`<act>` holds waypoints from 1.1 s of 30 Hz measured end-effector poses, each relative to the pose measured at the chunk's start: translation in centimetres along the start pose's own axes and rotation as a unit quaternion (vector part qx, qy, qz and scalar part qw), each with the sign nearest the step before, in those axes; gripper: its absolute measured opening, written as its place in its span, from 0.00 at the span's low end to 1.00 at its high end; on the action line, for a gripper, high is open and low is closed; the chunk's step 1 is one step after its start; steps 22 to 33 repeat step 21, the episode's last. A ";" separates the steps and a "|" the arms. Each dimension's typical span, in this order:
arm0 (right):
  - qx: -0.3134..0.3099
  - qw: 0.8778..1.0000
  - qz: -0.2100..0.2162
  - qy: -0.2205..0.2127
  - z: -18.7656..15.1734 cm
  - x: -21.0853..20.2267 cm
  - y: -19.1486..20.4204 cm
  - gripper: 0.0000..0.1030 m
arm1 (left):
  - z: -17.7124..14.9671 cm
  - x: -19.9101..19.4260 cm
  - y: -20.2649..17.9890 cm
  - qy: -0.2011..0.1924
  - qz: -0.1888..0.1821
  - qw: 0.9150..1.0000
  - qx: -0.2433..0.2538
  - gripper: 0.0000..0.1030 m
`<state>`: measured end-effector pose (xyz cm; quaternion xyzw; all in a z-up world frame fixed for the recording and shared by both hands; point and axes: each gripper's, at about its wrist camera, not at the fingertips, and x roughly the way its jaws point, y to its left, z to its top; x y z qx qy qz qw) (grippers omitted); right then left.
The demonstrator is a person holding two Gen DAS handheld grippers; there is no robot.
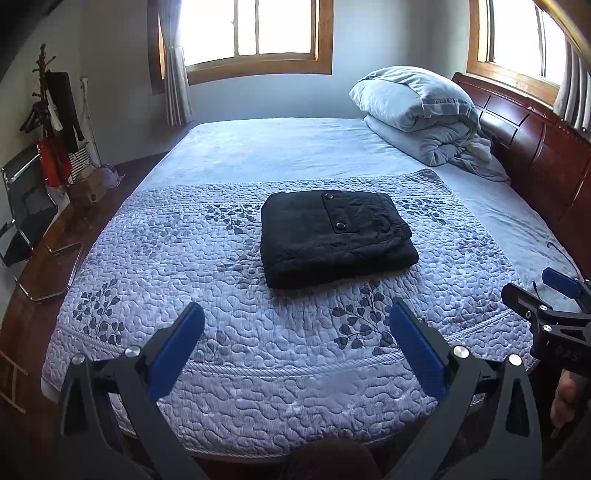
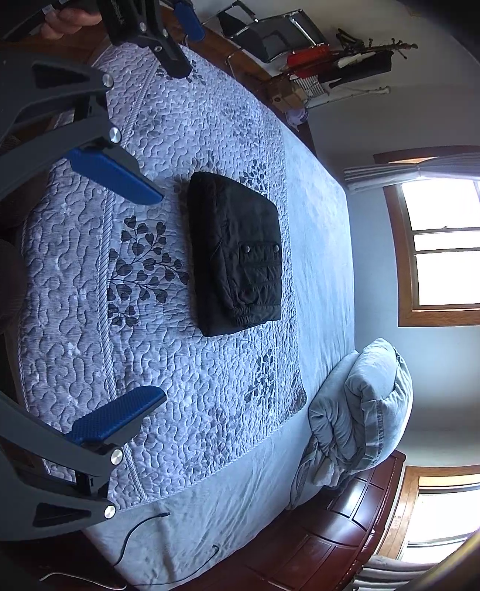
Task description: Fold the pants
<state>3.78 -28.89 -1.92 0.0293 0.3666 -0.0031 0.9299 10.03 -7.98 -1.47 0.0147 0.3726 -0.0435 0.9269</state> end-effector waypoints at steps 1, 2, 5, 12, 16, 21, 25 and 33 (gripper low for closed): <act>0.000 1.000 0.000 0.001 0.0 0.1 0.0 0.96 | 0.0 0.0 0.0 0.000 -0.002 1.000 -0.001 0.97; 0.000 1.000 0.000 0.004 -0.1 0.2 0.0 0.96 | 0.0 0.1 0.1 0.000 -0.003 1.000 -0.001 0.97; -0.001 1.000 0.000 0.005 -0.1 0.3 -0.1 0.96 | 0.0 0.1 0.1 -0.001 -0.002 1.000 -0.003 0.97; 0.000 1.000 -0.001 0.011 -0.3 0.6 -0.2 0.96 | -0.1 0.1 0.0 -0.002 0.007 1.000 0.002 0.97; 0.002 1.000 0.000 0.012 -0.3 0.6 -0.2 0.96 | 0.0 0.5 0.1 0.012 0.008 1.000 -0.002 0.97; 0.002 1.000 0.000 0.013 -0.2 0.7 -0.3 0.96 | 0.0 0.6 0.3 0.016 0.004 1.000 -0.006 0.97; 0.002 1.000 0.000 0.013 -0.2 0.7 -0.3 0.96 | 0.0 0.6 0.3 0.016 0.004 1.000 -0.006 0.97; 0.002 1.000 0.000 0.013 -0.2 0.7 -0.3 0.96 | 0.0 0.6 0.3 0.016 0.004 1.000 -0.006 0.97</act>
